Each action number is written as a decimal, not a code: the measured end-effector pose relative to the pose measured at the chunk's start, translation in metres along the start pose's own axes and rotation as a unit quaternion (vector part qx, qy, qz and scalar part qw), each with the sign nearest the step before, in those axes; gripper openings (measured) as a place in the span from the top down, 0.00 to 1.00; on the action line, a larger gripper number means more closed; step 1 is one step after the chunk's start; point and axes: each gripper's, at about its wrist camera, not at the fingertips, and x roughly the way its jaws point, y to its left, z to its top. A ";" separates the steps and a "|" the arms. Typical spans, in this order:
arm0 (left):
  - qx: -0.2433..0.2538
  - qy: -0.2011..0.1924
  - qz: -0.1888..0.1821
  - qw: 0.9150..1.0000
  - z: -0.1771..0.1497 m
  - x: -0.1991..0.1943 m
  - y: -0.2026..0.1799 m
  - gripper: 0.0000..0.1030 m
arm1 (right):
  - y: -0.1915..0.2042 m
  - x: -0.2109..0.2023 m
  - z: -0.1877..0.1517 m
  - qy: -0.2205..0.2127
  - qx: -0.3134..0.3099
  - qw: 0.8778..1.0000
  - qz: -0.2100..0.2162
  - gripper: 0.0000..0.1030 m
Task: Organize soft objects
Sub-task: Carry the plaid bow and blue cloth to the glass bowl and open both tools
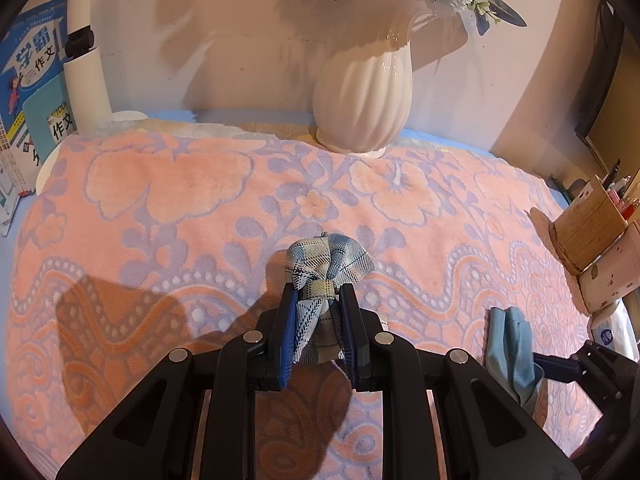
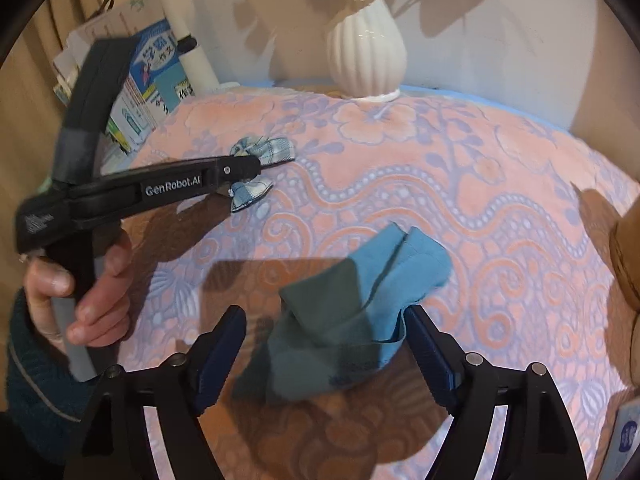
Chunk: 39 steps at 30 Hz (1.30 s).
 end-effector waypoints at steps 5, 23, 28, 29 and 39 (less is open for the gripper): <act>0.017 -0.009 -0.003 1.000 -0.002 -0.005 -0.008 0.83 | 0.007 -0.014 -0.006 -0.027 -0.032 0.999 -0.033 0.90; 0.132 -0.076 -0.125 0.980 0.015 -0.089 -0.155 0.83 | -0.127 -0.181 -0.052 -0.155 0.135 0.975 -0.088 0.90; 0.179 -0.089 -0.174 0.964 0.020 -0.109 -0.229 0.83 | -0.163 -0.229 -0.083 -0.176 0.177 0.960 -0.125 0.90; 0.187 -0.088 -0.190 0.960 0.021 -0.111 -0.248 0.83 | -0.171 -0.237 -0.089 -0.178 0.187 0.957 -0.131 0.90; 0.263 -0.068 -0.252 0.929 0.014 -0.114 -0.375 0.83 | -0.261 -0.306 -0.144 -0.212 0.287 0.919 -0.169 0.90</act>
